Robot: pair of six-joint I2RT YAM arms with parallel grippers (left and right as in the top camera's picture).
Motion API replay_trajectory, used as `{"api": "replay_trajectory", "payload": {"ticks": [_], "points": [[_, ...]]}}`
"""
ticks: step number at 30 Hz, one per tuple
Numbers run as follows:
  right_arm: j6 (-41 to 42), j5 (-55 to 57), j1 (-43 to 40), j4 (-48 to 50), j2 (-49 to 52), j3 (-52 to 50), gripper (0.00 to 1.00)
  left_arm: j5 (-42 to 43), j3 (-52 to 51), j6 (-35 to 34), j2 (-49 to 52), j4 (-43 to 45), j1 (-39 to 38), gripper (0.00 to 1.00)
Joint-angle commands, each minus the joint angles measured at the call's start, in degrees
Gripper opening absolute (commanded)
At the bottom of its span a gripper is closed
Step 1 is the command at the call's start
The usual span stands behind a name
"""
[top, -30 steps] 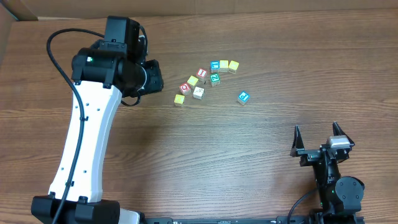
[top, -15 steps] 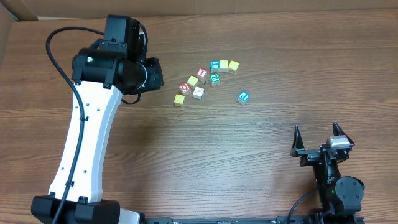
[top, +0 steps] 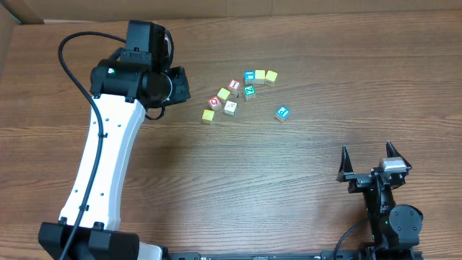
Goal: Flip 4 blocks
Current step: 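Raise the left arm and move the left gripper over the block cluster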
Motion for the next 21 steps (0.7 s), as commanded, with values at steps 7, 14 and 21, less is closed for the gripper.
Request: {"api": "replay_trajectory", "payload": {"ticks": [7, 14, 21], "points": [[-0.04, -0.11, -0.31, 0.37, -0.46, -0.59, 1.00, -0.87, -2.43, 1.11, 0.92, 0.63, -0.37, 0.50], [-0.02, -0.11, -0.31, 0.37, -0.46, -0.59, 1.00, -0.76, -2.43, 1.11, 0.98, 1.14, -0.37, 0.13], [-0.02, -0.11, -0.31, 0.37, -0.46, -0.59, 1.00, -0.68, -2.47, 0.85, 2.99, 0.57, -0.61, 0.04]]}}
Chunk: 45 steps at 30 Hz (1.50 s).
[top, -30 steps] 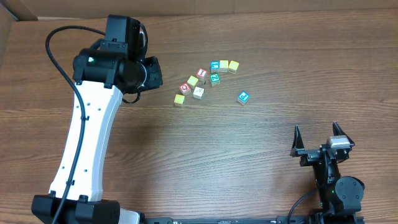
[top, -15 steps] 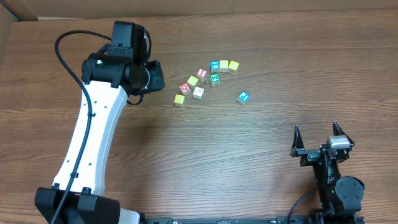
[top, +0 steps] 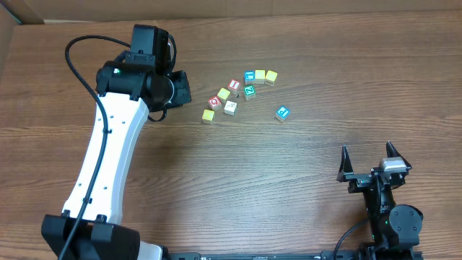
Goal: Flip 4 blocks
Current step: 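Raise the left arm and move the left gripper over the block cluster, then lower the left gripper down onto the yellow K block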
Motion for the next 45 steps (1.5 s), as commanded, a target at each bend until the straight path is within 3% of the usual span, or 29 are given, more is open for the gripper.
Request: {"api": "replay_trajectory", "payload": {"ticks": [1, 8, 10, 12, 14, 17, 20, 23, 36, 45], "points": [[-0.02, -0.11, -0.31, 0.35, -0.46, -0.59, 1.00, -0.11, -0.26, 0.46, 2.34, -0.50, -0.87, 0.04], [-0.02, -0.11, -0.31, 0.35, -0.46, -0.59, 1.00, -0.42, -0.35, 0.55, 5.16, -0.61, -4.42, 0.04], [-0.02, -0.11, -0.31, 0.35, -0.46, -0.59, 1.00, -0.68, -0.35, 0.70, 5.70, -0.37, -5.31, 0.08], [-0.02, -0.11, -0.31, 0.35, -0.46, -0.59, 1.00, -1.49, -0.35, 0.72, 6.25, -0.13, -6.05, 0.19], [-0.02, -0.11, -0.31, 0.35, -0.46, -0.59, 1.00, -1.75, -0.35, 0.72, 6.58, 0.11, -6.40, 0.38], [-0.02, -0.11, -0.31, 0.35, -0.46, -0.59, 1.00, -1.68, -0.35, 0.72, 6.84, 0.22, -6.43, 0.52], [-0.02, -0.11, -0.31, 0.35, -0.46, -0.59, 1.00, -1.66, -0.35, 0.70, 6.84, 0.17, -6.43, 0.82], [-0.02, -0.11, -0.31, 0.35, -0.46, -0.59, 1.00, -1.66, -0.35, 0.70, 6.84, -0.22, -6.43, 0.90], [-0.04, -0.11, -0.31, 0.35, -0.46, -0.59, 1.00, -1.66, -0.35, 1.20, 6.84, -1.05, -6.47, 1.00], [-0.02, -0.11, -0.31, 0.35, -0.46, -0.59, 1.00, -1.40, -0.33, 2.01, 6.93, -1.31, -6.40, 0.97]]}}
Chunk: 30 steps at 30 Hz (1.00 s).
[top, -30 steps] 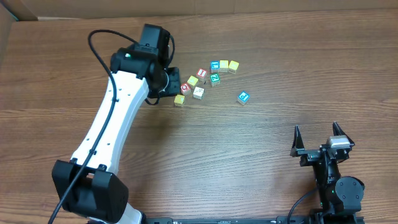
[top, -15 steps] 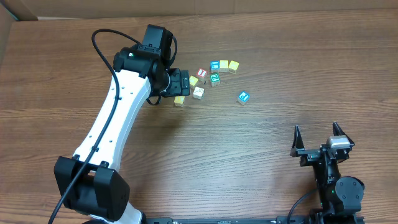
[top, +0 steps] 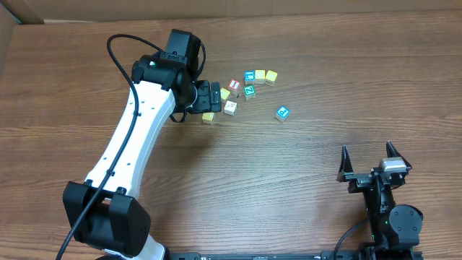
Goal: Flip 4 blocks
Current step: 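Lower the left gripper down onto the yellow K block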
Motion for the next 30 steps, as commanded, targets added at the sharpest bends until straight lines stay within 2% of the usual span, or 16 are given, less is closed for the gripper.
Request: {"api": "replay_trajectory", "payload": {"ticks": [1, 7, 12, 19, 23, 27, 30], "points": [[-0.04, -0.13, -0.31, 0.33, -0.48, -0.59, 1.00, -0.02, -0.15, 0.92, 0.42, -0.20, 0.09, 0.96], [-0.02, -0.13, -0.31, 0.33, -0.48, -0.59, 1.00, 0.04, 4.98, 1.01, 0.52, -1.33, 1.46, 0.92], [-0.02, -0.13, -0.31, 0.33, -0.48, -0.59, 1.00, 0.04, 15.72, 2.69, 1.88, -5.18, 2.69, 0.89], [-0.02, -0.13, -0.31, 0.33, -0.48, -0.59, 1.00, 0.07, 32.81, 4.55, 10.25, -15.93, 2.99, 0.89], [-0.02, -0.13, -0.31, 0.33, -0.48, -0.59, 1.00, 0.04, 33.68, 4.55, 13.05, -16.70, 2.56, 0.90], [-0.04, -0.13, -0.31, 0.33, -0.48, -0.59, 1.00, 0.28, 33.66, 4.52, 16.28, -16.48, 1.97, 1.00], [-0.02, -0.13, -0.31, 0.33, -0.48, -0.59, 1.00, 0.35, 33.66, 4.52, 18.32, -16.28, 1.84, 1.00]]}}
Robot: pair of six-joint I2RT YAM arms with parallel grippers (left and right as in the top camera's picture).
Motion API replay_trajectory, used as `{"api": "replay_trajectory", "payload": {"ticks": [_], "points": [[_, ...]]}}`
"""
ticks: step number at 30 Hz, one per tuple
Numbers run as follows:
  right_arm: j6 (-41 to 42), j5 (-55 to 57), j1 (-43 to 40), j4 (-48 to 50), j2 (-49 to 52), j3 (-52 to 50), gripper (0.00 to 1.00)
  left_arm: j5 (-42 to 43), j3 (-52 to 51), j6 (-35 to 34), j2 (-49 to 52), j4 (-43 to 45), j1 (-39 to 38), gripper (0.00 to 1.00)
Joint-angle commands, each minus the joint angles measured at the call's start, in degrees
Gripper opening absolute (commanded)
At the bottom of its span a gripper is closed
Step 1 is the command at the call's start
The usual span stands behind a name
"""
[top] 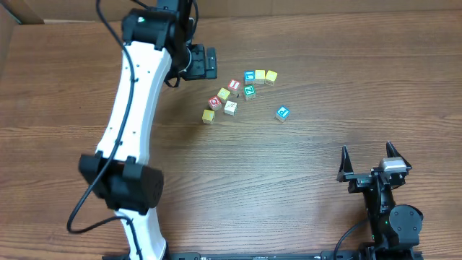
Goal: Flip 4 blocks
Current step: 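Lower the left gripper down onto the yellow K block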
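Observation:
Several small coloured blocks lie in a loose cluster at the back middle of the table: a yellow block (208,115), a red block (214,102), a white block (230,107), a green block (249,91) and a yellow pair (265,76). A blue block (282,113) lies apart to the right. My left gripper (207,61) hangs high, up and to the left of the cluster, and nothing shows in it. The overhead view does not show how its jaws stand. Near the front right my right gripper (368,160) stands open and empty, far from the blocks.
The white left arm (133,108) stretches from the front left up across the left half of the wooden table (274,180). A cardboard wall (14,43) borders the far left corner.
My left gripper was low over the left edge of the cluster, covering the red block. Now it is higher and farther back-left, and the red block shows again. The right arm has not moved.
My left gripper started well to the left of the cluster and had edged a little closer by the second moment. It was then down over the red block at the cluster's left edge, and now stands raised behind it. The blocks lie where they did.

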Motion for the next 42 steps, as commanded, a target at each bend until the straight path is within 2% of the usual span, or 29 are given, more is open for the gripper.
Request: {"api": "replay_trajectory", "payload": {"ticks": [1, 5, 11, 18, 25, 32, 36, 42], "points": [[-0.04, -0.11, -0.31, 0.35, -0.48, -0.59, 1.00, 0.48, 0.74, 1.07, 2.32, 0.13, -0.59, 1.00], [-0.02, -0.11, -0.31, 0.35, -0.48, -0.59, 1.00, 0.79, 0.66, 1.07, 4.39, 0.00, -0.59, 1.00], [-0.02, -0.11, -0.31, 0.35, -0.48, -0.59, 1.00, 1.57, 0.44, 0.83, 5.09, 1.11, -0.61, 0.72], [-0.02, -0.11, -0.31, 0.35, -0.48, -0.59, 1.00, 1.51, -0.48, 0.87, 5.11, 3.23, -0.63, 0.58], [-0.02, -0.11, -0.31, 0.35, -0.48, -0.59, 1.00, 0.96, -6.47, 0.87, 5.11, 3.10, -0.63, 0.56], [-0.02, -0.11, -0.31, 0.35, -0.48, -0.59, 1.00, 1.16, -16.59, 0.33, 5.11, 8.63, -0.63, 0.55], [-0.02, -0.11, -0.31, 0.35, -0.48, -0.59, 1.00, 1.81, -21.44, -2.16, 5.11, 13.88, -0.70, 0.55], [-0.04, -0.11, -0.31, 0.35, -0.48, -0.59, 1.00, 1.16, -23.63, -0.37, 5.14, 17.51, -1.70, 0.53]]}}
